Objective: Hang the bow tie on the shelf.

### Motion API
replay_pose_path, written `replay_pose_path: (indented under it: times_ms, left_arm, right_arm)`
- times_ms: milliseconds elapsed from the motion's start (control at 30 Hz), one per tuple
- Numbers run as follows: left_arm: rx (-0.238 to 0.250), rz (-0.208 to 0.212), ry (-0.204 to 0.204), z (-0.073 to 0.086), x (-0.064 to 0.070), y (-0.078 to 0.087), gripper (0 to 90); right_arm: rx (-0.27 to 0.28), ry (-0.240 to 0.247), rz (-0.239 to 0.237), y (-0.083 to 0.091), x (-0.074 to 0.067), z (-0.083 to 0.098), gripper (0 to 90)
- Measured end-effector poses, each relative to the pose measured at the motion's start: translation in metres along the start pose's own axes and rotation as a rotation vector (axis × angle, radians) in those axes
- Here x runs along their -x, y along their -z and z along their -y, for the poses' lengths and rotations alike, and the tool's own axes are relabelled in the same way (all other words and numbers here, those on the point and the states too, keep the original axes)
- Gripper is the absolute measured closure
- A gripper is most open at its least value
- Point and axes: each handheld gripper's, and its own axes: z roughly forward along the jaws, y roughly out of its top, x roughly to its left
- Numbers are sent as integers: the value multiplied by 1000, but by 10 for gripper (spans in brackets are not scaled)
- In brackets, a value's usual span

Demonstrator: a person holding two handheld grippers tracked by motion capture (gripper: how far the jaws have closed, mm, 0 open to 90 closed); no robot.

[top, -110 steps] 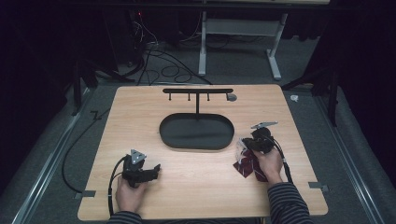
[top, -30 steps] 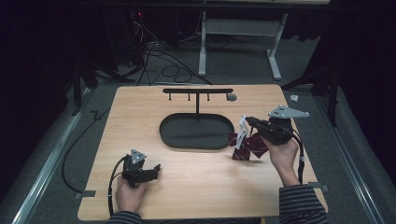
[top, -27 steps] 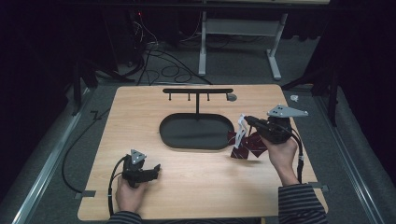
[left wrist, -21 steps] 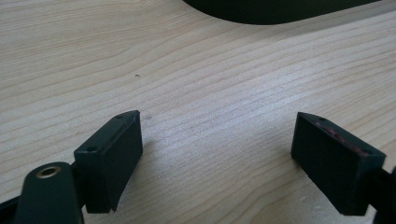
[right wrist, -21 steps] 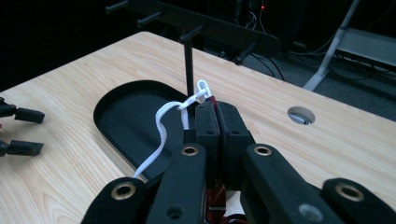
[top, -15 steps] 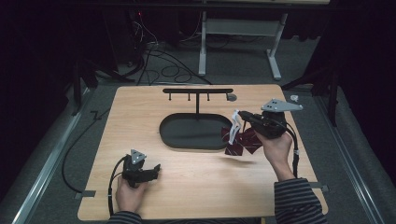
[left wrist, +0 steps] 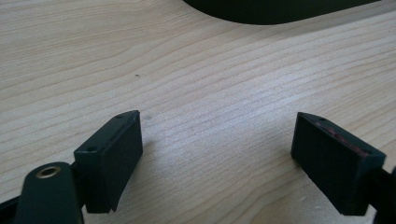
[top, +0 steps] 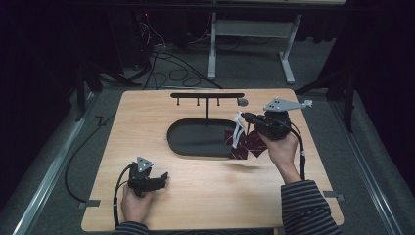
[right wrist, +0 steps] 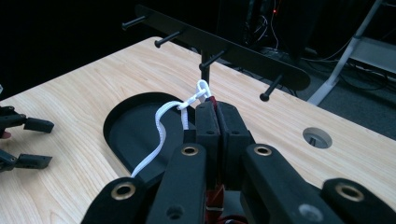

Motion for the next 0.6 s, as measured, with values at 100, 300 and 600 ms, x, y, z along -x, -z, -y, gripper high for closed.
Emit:
replay_pose_path:
  times_ms: [100,300,600]
  left_arm:
    - [1,0,-1,0,0,0,169]
    - [1,0,-1,0,0,0,169]
    - [2,-1,0,0,0,0,169]
  right_arm:
    - [4,0,0,-2,-1,-3,900]
    - [9,-13,4,-9,1,-5,900]
    - [6,-1,0,-16,-3,-14,900]
